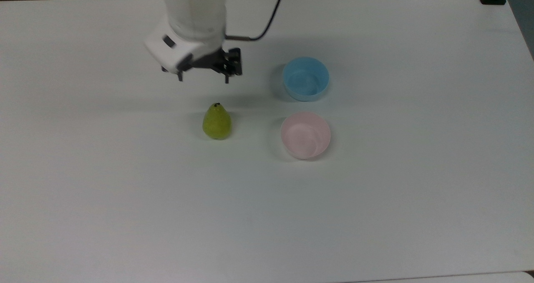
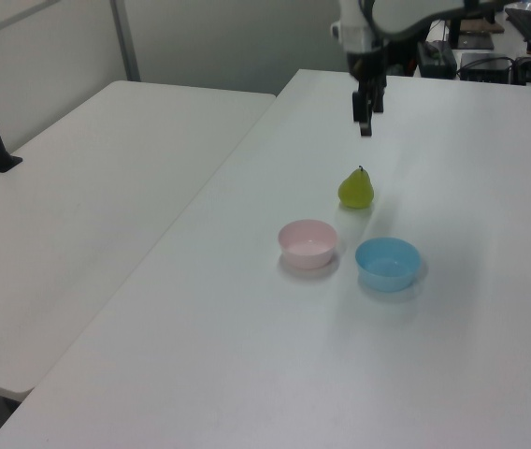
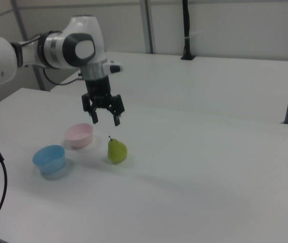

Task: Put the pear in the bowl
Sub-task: 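Move the gripper over the green pear and lower it around the pear, then close the gripper on the green pear and lift it, then carry the held pear over the pink bowl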

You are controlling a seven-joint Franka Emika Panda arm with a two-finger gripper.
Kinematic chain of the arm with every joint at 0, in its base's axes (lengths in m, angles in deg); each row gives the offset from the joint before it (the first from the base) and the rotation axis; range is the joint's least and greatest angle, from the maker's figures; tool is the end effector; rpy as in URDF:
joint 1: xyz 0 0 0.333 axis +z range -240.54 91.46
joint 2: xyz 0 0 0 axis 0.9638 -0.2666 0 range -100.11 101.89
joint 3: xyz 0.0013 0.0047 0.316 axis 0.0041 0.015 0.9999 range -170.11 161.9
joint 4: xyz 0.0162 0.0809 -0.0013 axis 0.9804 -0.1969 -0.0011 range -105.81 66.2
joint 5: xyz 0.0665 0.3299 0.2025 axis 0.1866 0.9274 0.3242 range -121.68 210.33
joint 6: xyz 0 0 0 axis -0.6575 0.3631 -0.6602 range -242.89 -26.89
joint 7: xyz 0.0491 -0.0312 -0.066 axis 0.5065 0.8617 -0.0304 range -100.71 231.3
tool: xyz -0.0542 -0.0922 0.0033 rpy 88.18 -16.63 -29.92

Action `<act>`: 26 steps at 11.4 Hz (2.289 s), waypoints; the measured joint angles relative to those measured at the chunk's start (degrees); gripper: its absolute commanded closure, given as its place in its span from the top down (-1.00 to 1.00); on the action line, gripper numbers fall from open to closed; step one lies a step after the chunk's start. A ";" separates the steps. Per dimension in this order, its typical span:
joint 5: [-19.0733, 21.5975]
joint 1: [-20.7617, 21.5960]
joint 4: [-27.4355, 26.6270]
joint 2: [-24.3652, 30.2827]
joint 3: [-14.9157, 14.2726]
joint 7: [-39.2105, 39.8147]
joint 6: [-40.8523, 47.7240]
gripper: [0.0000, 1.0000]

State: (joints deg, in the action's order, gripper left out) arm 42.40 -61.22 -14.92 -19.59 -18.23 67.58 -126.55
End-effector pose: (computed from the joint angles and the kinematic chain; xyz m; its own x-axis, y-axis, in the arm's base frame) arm 0.6530 0.0088 0.4659 0.9926 0.0360 -0.1155 0.0492 -0.9924 0.1131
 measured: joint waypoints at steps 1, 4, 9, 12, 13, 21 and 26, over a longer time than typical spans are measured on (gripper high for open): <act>-0.01 1.16 -0.05 -2.08 0.02 0.00 -1.11 1.00; -0.07 2.34 -0.22 -7.67 0.03 1.02 -5.04 1.00; -2.19 1.96 -1.11 -11.36 -0.02 4.80 -6.90 -0.22; -2.37 1.94 -1.01 -11.82 -0.08 4.98 -7.76 -0.79; -2.37 1.90 -1.04 -11.84 -0.10 4.98 -7.77 -0.87; 4.50 4.54 3.13 -5.42 -2.53 4.97 -6.49 -0.84; 8.33 17.03 4.99 -8.37 -5.98 -1.66 -6.90 -0.68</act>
State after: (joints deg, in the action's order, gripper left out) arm 50.73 -44.19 -9.92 -27.96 -24.21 65.92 -133.44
